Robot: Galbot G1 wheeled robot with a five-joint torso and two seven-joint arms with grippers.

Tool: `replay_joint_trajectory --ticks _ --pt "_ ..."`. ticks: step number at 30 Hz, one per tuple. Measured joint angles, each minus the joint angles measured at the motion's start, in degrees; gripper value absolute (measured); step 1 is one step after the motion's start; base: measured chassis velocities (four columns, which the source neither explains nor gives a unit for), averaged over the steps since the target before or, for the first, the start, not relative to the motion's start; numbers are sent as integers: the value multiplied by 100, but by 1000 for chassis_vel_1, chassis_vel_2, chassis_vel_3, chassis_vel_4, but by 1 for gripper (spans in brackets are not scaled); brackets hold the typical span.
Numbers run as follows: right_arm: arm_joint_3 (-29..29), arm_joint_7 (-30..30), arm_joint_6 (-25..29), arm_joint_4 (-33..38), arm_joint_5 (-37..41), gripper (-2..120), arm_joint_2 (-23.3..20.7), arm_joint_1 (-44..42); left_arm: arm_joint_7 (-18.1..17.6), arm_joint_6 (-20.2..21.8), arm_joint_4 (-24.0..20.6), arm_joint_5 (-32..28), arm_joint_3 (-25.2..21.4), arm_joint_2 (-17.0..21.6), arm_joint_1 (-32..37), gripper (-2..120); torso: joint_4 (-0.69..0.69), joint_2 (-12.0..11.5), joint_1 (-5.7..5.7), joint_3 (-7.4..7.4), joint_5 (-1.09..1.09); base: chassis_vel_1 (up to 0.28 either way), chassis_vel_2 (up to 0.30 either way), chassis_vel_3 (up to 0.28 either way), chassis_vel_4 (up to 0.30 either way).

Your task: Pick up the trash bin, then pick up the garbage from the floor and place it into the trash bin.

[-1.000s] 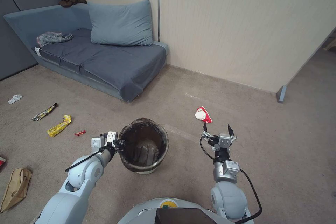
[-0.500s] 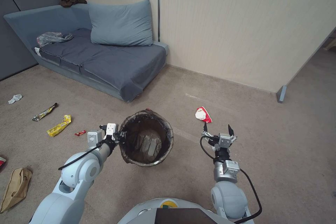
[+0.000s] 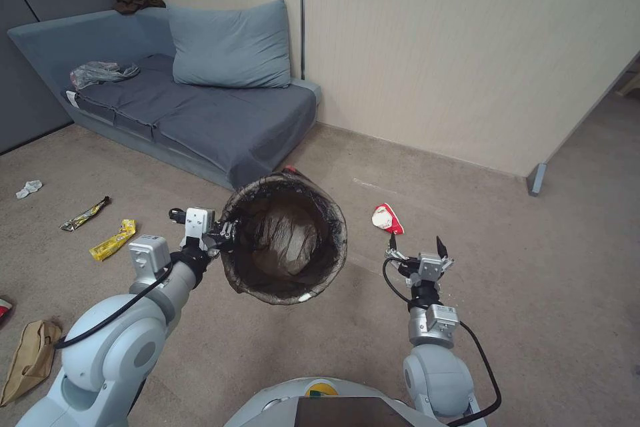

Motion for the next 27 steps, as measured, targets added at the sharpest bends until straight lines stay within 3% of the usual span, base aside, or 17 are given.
replay_joint_trajectory --ticks 6,27 --pt "32 -90 125 54 24 100 0 -19 -176 0 -7 241 -68 -53 142 0 0 0 0 0 -2 0 0 0 0" --pt "68 -218 279 70 54 100 0 -28 -178 -4 27 533 -18 -182 169 0 0 1 0 0 -2 -15 12 14 -13"
